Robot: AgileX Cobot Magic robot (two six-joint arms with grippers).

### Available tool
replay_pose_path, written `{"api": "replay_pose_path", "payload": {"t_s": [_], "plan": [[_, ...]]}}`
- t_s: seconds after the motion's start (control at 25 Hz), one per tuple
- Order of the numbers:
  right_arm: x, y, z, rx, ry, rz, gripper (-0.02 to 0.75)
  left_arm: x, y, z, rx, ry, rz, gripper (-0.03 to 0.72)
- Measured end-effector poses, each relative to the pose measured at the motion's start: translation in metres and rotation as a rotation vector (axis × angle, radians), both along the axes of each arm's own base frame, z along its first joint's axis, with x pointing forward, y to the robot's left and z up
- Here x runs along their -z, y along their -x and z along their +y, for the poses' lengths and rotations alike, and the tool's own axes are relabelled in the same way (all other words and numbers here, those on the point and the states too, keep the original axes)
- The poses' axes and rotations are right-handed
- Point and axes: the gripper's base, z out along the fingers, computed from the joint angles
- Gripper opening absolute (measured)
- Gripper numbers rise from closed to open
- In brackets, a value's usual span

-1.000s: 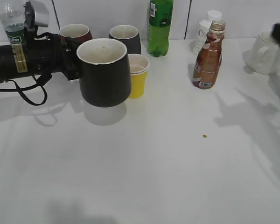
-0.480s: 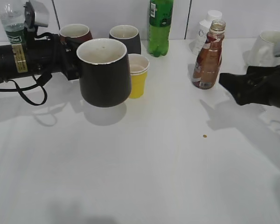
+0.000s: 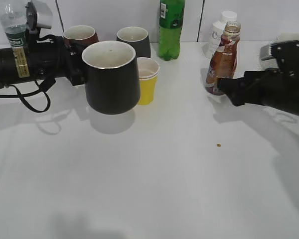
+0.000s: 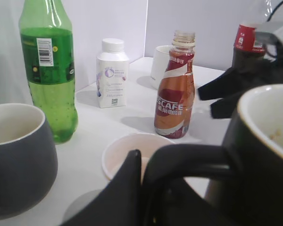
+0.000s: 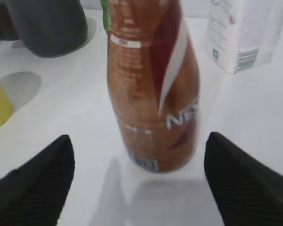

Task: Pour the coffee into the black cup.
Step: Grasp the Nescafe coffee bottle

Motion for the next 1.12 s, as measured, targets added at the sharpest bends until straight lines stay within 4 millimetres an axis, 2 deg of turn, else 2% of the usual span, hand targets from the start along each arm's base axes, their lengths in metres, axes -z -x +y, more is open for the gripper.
{"api": "replay_pose_path", "payload": {"t_s": [0.32, 0.68, 0.8, 1.0, 1.12], "plan": [[0.020, -0.031, 0.017, 0.046, 0.031, -0.003, 0.674, 0.000, 0.000, 0.000, 0.000, 0.000, 0.000, 0.039], [0.027, -0.070, 0.024, 0.048, 0.005, -0.073, 0.669, 0.000, 0.000, 0.000, 0.000, 0.000, 0.000, 0.039], [0.028, -0.074, 0.026, 0.040, -0.007, -0.092, 0.644, 0.000, 0.000, 0.000, 0.000, 0.000, 0.000, 0.039], [0.030, -0.073, 0.028, 0.016, -0.003, -0.098, 0.543, 0.000, 0.000, 0.000, -0.001, -0.001, 0.000, 0.039], [0.030, -0.073, 0.028, 0.012, -0.004, -0.101, 0.533, 0.000, 0.000, 0.000, -0.001, -0.001, 0.000, 0.039]]}}
